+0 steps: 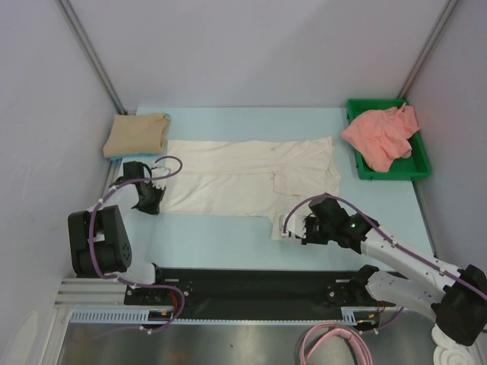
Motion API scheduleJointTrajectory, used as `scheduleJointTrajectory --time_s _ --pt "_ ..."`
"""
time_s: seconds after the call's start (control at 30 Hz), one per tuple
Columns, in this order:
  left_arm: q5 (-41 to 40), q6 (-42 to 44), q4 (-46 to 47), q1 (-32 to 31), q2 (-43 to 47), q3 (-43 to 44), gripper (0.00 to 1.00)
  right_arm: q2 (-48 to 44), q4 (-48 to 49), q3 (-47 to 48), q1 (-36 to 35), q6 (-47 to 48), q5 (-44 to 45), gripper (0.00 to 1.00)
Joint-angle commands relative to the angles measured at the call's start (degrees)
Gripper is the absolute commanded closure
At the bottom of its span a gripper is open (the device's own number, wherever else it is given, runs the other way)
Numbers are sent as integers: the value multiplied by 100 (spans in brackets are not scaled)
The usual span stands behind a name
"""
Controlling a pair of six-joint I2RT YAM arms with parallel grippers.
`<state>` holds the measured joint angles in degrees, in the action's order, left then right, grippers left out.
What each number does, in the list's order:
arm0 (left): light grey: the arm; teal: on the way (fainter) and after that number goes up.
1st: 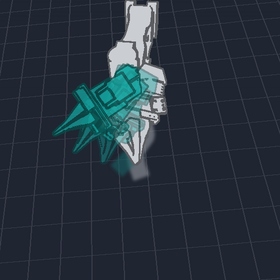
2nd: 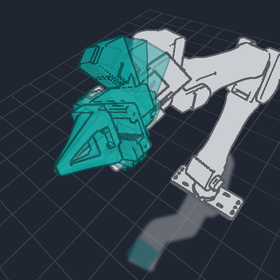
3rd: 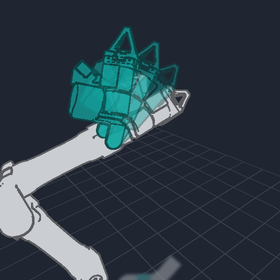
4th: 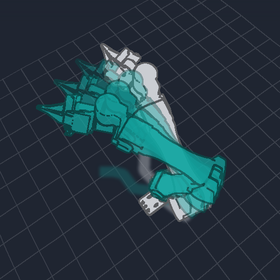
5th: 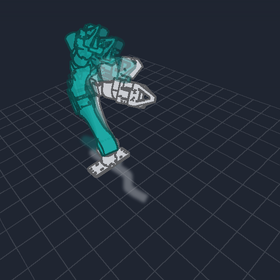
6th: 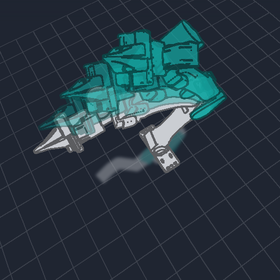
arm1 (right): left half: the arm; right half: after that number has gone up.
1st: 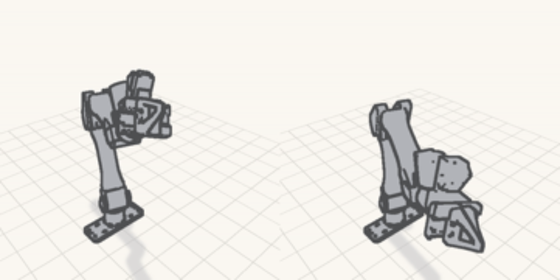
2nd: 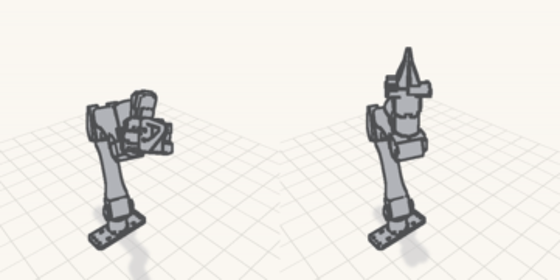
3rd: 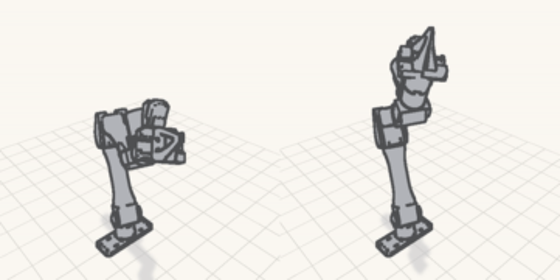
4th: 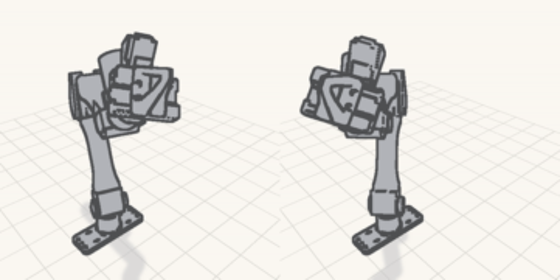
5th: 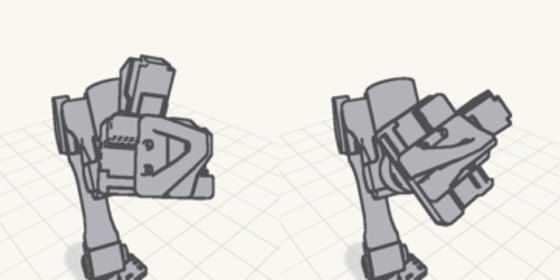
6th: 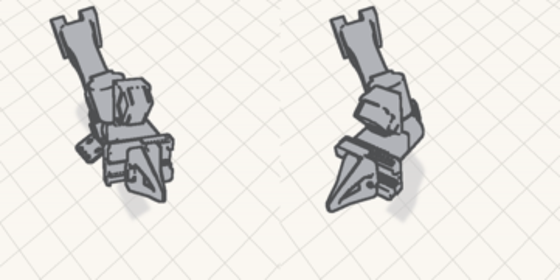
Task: Fold and stack the t-shirts
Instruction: Fold the tshirt
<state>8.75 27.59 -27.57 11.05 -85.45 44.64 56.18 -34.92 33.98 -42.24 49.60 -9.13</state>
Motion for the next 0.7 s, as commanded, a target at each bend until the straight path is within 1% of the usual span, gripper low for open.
scheduleJointTrajectory --time_s 0.0,0.03,0.1,0.23,0.33,0.43,0.67 --pt "188 229 -186 55 353 -78 99 -520 64 249 338 -293 69 100" --pt "258 246 -231 55 397 -79 100 -782 55 372 609 -363 -27 100" --pt "363 290 -344 55 555 -79 99 -1012 64 486 830 -538 -63 100" --pt "618 413 -635 64 644 105 100 -1320 -24 960 1077 -706 -37 100" --pt "698 466 -723 47 696 211 100 -1259 -42 1233 1113 -785 77 100" --pt "672 571 -714 46 976 299 100 -1057 2 1559 1121 -821 235 100" --pt "434 808 -539 38 1407 414 100 -556 152 2104 1209 -856 438 100"
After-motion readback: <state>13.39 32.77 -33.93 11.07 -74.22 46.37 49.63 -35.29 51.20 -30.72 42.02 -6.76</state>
